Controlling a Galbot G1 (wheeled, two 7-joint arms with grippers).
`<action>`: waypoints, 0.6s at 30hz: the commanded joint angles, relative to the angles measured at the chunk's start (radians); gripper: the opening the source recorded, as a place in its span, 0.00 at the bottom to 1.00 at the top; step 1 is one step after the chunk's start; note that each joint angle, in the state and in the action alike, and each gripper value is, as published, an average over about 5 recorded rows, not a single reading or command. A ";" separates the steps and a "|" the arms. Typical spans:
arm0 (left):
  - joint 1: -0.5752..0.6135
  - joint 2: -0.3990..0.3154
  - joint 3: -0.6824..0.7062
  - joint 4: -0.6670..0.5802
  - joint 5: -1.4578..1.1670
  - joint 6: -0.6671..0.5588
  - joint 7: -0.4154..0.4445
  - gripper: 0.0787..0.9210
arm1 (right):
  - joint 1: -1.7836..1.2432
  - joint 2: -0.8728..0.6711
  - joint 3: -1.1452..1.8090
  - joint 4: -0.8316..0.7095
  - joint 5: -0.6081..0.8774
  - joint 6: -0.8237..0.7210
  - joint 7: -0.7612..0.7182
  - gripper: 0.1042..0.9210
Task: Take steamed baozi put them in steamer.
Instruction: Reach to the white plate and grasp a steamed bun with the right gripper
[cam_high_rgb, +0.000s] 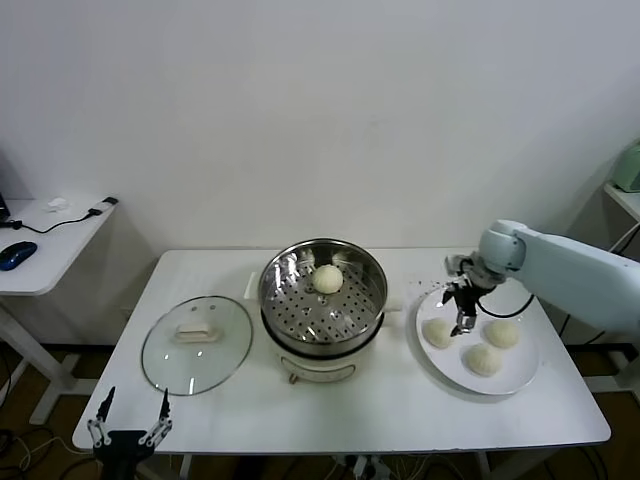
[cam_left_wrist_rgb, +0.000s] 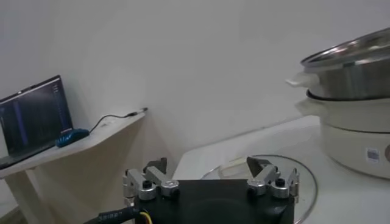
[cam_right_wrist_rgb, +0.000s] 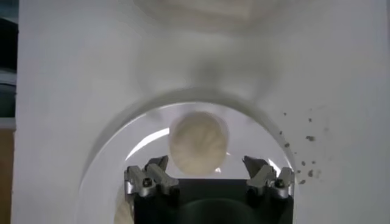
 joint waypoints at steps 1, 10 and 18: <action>0.000 -0.002 -0.001 0.005 0.001 -0.002 -0.001 0.88 | -0.118 0.045 0.092 -0.090 -0.055 -0.005 -0.005 0.88; 0.003 -0.004 -0.002 0.005 0.002 -0.004 -0.002 0.88 | -0.131 0.068 0.111 -0.126 -0.063 0.010 -0.005 0.88; 0.003 -0.004 -0.003 0.005 0.002 -0.004 -0.003 0.88 | -0.113 0.079 0.119 -0.142 -0.055 0.018 -0.023 0.72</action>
